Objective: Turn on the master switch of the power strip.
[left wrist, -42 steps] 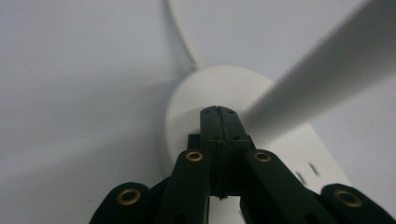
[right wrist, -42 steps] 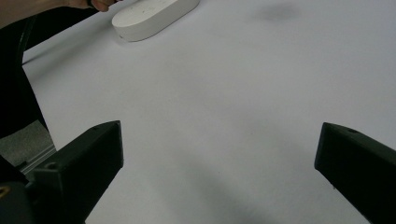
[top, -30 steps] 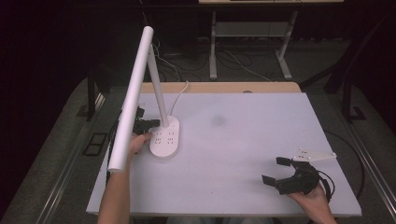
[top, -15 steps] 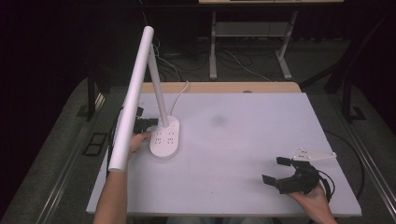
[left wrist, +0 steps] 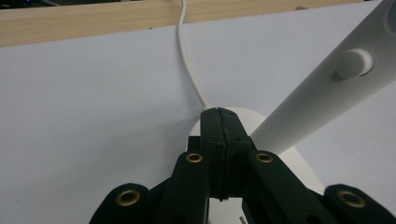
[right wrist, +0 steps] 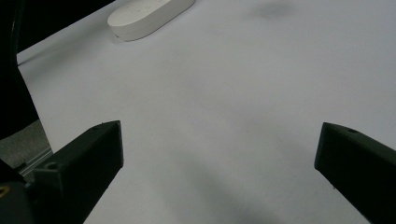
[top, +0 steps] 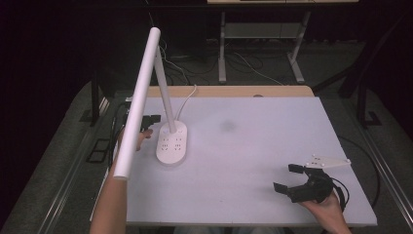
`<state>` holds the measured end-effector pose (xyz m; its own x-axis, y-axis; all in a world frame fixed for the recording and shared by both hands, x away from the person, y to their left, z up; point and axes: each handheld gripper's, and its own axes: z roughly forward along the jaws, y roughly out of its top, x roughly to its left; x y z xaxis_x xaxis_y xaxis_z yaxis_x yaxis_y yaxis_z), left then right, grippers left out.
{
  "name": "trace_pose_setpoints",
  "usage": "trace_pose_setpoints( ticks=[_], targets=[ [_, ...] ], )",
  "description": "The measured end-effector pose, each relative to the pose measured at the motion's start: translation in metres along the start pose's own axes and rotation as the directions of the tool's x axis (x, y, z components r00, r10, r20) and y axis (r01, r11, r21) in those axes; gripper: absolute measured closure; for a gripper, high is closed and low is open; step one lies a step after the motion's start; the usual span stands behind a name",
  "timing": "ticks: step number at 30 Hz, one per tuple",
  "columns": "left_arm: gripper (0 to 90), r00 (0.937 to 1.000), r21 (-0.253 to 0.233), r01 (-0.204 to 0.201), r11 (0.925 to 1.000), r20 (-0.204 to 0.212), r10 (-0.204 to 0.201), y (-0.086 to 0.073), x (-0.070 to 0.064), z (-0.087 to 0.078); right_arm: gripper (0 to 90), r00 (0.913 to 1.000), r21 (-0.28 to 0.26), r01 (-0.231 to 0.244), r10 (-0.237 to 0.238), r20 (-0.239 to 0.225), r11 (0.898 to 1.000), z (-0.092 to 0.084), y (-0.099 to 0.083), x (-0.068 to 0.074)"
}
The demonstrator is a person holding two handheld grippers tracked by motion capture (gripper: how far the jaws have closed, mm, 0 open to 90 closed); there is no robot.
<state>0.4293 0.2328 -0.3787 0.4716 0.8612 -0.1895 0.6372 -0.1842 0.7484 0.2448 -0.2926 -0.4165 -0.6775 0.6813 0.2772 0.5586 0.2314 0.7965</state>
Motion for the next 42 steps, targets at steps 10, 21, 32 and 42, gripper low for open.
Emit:
trace_pose_setpoints(
  ticks=[10,21,32,42],
  targets=[
    [74.3,0.9997,-0.008,0.019,0.9998,-0.014,-0.019,0.0,-0.001,-0.022,0.6,1.0,0.0,-0.001,0.001,-0.002,1.0,0.0,0.0,0.0],
    [27.1,0.9951,-0.036,0.093,0.995,0.039,-0.092,-0.013,0.001,-0.042,0.6,1.0,0.0,-0.005,0.005,-0.007,1.0,0.0,0.0,0.001],
    [0.0,0.9917,-0.048,0.12,0.9915,0.05,-0.118,-0.029,0.0,-0.059,0.6,0.9999,-0.007,-0.007,0.007,-0.008,1.0,0.0,0.0,0.001],
    [0.0,0.9903,-0.095,0.119,0.9883,0.083,-0.111,-0.046,-0.012,-0.071,0.6,1.0,-0.008,-0.007,0.007,-0.006,1.0,-0.001,0.0,0.001]
  ],
)
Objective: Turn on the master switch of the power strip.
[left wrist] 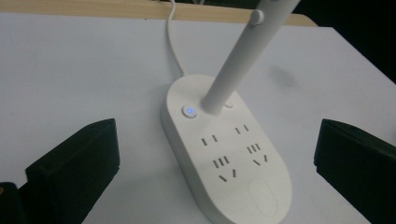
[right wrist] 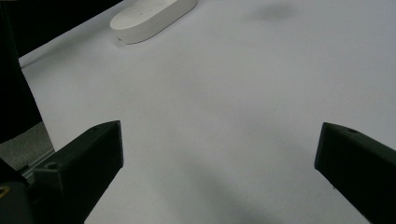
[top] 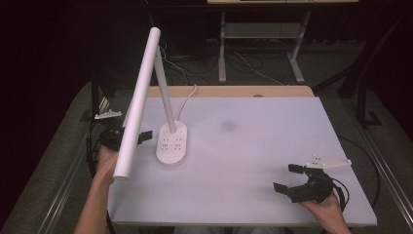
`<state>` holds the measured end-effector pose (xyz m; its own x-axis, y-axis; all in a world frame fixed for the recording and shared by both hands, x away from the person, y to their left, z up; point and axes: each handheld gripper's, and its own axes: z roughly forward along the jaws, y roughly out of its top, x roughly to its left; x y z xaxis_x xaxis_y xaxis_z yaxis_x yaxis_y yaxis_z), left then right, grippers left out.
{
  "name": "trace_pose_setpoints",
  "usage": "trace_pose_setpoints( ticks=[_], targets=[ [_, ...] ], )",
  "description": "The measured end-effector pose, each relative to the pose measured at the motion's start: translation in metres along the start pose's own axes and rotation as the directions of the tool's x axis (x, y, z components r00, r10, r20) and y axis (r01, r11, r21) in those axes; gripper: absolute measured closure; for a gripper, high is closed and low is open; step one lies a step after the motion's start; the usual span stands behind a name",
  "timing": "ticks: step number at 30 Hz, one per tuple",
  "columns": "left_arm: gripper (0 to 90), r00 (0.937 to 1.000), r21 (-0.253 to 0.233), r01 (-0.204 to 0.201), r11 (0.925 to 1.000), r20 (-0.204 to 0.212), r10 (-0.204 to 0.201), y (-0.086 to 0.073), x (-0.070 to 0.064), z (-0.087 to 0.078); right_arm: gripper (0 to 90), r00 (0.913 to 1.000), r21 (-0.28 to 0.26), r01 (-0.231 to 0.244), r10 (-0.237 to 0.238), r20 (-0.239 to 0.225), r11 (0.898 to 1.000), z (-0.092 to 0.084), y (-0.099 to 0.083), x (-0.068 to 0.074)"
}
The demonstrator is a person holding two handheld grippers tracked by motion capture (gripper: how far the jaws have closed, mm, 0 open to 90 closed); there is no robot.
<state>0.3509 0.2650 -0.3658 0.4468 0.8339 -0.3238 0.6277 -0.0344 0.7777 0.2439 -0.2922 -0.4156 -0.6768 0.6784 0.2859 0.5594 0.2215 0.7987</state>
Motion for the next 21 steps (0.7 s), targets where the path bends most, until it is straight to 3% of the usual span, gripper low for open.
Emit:
trace_pose_setpoints(
  ticks=[9,21],
  targets=[
    [0.0,0.999,0.004,-0.044,0.999,0.004,0.044,-0.019,-0.018,-0.002,0.6,1.0,0.001,-0.001,0.001,0.001,1.0,0.0,0.0,0.001],
    [0.0,0.9934,-0.007,-0.092,0.9957,0.068,0.092,-0.035,-0.043,-0.003,0.6,1.0,-0.002,0.004,-0.004,-0.001,1.0,0.0,0.0,0.001]
  ],
)
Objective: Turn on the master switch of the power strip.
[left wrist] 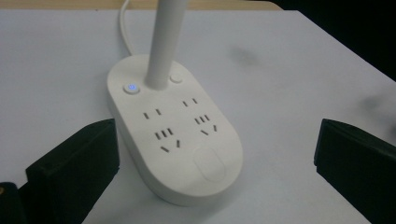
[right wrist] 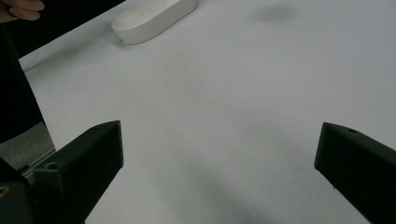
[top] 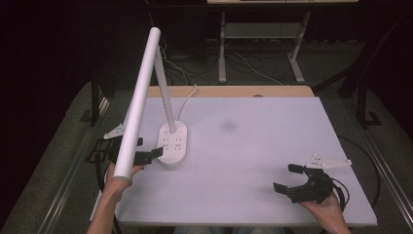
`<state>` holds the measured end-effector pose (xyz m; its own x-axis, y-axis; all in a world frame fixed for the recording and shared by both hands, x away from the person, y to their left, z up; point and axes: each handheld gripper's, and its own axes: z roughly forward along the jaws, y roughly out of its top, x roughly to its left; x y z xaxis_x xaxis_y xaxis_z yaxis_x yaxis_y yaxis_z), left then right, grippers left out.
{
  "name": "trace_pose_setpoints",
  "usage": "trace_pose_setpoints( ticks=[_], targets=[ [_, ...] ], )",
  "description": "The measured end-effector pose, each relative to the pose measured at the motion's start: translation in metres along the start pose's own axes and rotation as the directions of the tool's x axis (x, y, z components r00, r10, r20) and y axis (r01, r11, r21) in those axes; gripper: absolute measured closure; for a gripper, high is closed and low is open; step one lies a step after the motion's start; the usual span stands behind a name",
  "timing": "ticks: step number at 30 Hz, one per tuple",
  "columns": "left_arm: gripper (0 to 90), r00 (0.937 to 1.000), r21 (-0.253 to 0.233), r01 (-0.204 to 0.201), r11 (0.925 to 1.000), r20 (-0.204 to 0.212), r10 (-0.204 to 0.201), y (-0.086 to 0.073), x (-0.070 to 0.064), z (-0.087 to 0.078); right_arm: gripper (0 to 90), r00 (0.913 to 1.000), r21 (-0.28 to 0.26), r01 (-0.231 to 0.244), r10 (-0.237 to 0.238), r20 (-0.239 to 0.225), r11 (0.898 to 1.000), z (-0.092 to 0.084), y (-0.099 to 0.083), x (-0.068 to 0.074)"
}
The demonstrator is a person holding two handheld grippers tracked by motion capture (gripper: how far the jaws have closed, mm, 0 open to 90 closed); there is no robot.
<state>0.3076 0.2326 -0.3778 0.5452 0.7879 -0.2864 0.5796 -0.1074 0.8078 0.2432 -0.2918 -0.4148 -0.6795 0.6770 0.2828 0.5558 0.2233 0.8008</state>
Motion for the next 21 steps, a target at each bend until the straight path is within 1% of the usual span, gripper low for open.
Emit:
trace_pose_setpoints(
  ticks=[4,9,12,13,15,17,19,21],
  targets=[
    [0.0,0.9999,0.005,-0.013,0.9999,0.011,0.013,-0.006,-0.007,0.001,0.6,1.0,0.0,0.008,-0.008,-0.001,1.0,0.0,0.0,0.0],
    [0.0,0.999,0.012,-0.027,0.9996,0.036,0.026,-0.015,-0.015,0.004,0.6,1.0,0.002,0.009,-0.009,-0.004,1.0,0.001,0.0,0.001],
    [0.0,0.9974,0.026,-0.04,0.9989,0.061,0.038,-0.023,-0.019,0.007,0.6,1.0,0.001,0.007,-0.007,-0.004,1.0,0.001,-0.001,0.001],
    [0.0,0.9971,0.023,-0.035,0.9991,0.068,0.034,-0.025,-0.022,0.009,0.6,1.0,0.001,0.005,-0.005,-0.006,1.0,0.001,-0.001,0.001],
    [0.0,0.9954,0.027,-0.045,0.9986,0.086,0.042,-0.029,-0.024,0.01,0.6,1.0,0.003,0.008,-0.008,-0.004,1.0,0.001,-0.001,0.001],
    [0.0,0.9945,0.03,-0.05,0.9983,0.094,0.047,-0.033,-0.028,0.012,0.6,1.0,0.005,0.006,-0.006,-0.005,1.0,0.0,-0.001,0.002],
    [0.0,0.9926,0.042,-0.069,0.9967,0.103,0.064,-0.036,-0.031,0.014,0.6,0.9999,0.002,0.011,-0.011,-0.004,1.0,0.0,-0.001,0.002],
    [0.0,0.9912,0.049,-0.075,0.996,0.113,0.069,-0.04,-0.034,0.017,0.6,0.9999,0.003,0.01,-0.01,-0.004,1.0,0.0,-0.001,0.002]
  ],
)
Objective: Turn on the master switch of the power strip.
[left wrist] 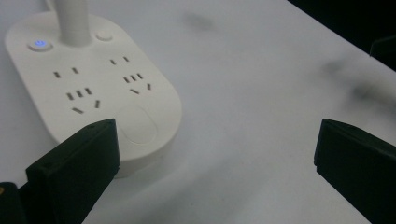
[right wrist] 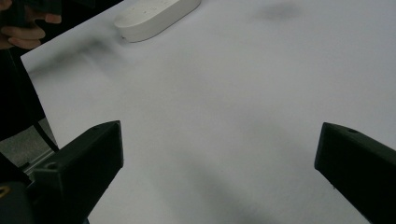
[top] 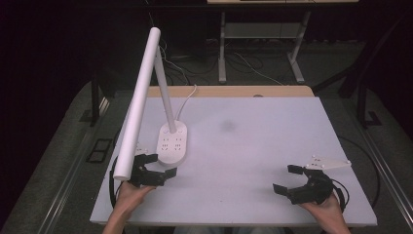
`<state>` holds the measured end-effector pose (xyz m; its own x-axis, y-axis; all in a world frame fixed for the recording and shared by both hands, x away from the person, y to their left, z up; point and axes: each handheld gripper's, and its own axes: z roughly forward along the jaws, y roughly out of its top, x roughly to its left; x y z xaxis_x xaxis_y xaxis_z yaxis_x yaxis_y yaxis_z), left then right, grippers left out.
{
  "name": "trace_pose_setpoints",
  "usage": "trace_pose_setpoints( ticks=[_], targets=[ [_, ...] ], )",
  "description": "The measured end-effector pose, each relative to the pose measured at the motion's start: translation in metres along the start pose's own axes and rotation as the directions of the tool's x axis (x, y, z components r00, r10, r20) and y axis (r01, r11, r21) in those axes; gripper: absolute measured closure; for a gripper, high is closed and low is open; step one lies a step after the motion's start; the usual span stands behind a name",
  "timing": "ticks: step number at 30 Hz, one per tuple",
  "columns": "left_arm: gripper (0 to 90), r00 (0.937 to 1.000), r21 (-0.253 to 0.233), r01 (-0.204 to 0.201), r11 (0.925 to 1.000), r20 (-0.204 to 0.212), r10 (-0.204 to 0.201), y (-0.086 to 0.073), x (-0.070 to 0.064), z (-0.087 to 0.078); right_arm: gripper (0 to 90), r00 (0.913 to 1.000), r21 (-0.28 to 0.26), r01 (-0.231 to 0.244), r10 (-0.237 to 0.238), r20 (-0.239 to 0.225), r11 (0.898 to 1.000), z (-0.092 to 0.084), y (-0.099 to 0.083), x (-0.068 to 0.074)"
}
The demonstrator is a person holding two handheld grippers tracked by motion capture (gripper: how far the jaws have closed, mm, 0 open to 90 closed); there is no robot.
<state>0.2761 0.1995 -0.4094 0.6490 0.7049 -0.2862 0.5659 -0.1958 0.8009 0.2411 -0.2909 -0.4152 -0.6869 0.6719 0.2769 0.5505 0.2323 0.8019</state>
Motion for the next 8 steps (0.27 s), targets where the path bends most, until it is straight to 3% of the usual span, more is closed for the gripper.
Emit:
trace_pose_setpoints(
  ticks=[8],
  targets=[
    [0.0,0.9992,0.028,-0.018,0.9995,0.036,0.017,-0.015,-0.008,0.011,0.6,1.0,0.007,-0.006,0.006,-0.002,1.0,0.0,0.0,0.0]
  ],
)
